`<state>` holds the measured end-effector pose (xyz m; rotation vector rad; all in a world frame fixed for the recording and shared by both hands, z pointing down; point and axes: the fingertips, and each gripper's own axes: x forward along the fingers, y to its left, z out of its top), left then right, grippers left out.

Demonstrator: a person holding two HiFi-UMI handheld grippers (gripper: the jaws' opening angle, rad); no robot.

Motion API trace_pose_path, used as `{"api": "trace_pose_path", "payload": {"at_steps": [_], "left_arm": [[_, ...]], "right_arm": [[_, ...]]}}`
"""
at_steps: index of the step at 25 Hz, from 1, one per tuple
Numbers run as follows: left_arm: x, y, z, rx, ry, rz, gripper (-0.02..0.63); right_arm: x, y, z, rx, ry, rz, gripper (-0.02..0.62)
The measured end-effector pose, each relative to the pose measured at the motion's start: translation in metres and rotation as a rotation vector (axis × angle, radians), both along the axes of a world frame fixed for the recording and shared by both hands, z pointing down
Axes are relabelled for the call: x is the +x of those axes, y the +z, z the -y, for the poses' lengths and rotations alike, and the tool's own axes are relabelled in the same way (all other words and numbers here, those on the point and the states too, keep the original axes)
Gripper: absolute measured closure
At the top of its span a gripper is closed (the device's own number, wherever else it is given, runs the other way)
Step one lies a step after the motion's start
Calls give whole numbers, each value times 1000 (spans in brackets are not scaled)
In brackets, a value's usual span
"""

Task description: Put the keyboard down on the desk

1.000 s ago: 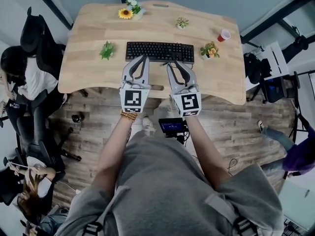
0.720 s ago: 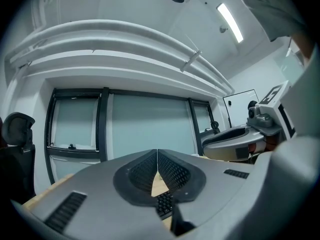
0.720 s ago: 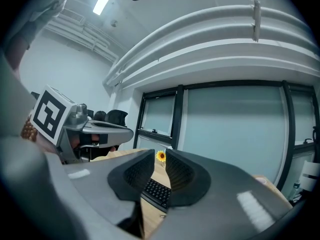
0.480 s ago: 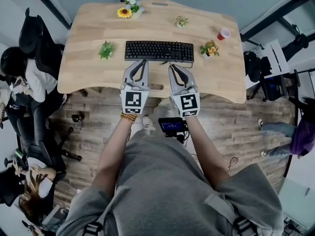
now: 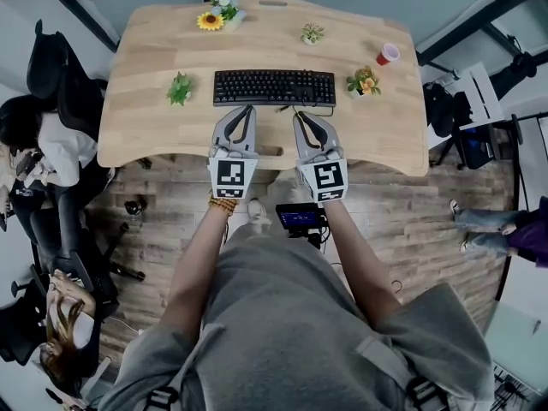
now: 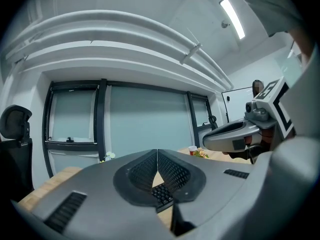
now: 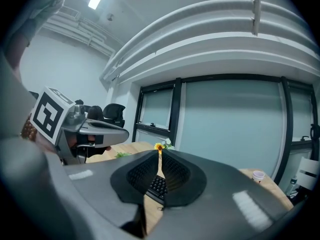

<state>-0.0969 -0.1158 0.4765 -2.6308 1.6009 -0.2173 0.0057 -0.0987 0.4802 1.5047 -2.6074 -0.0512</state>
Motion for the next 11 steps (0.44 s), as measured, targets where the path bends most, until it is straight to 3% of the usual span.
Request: {"api": "trace_pose_path", "payload": {"at_steps": [11], "left_arm": [[-3,16,19,-35,2,7,595]], "right_arm": [[7,14,22,-29,1,-34,578]]}}
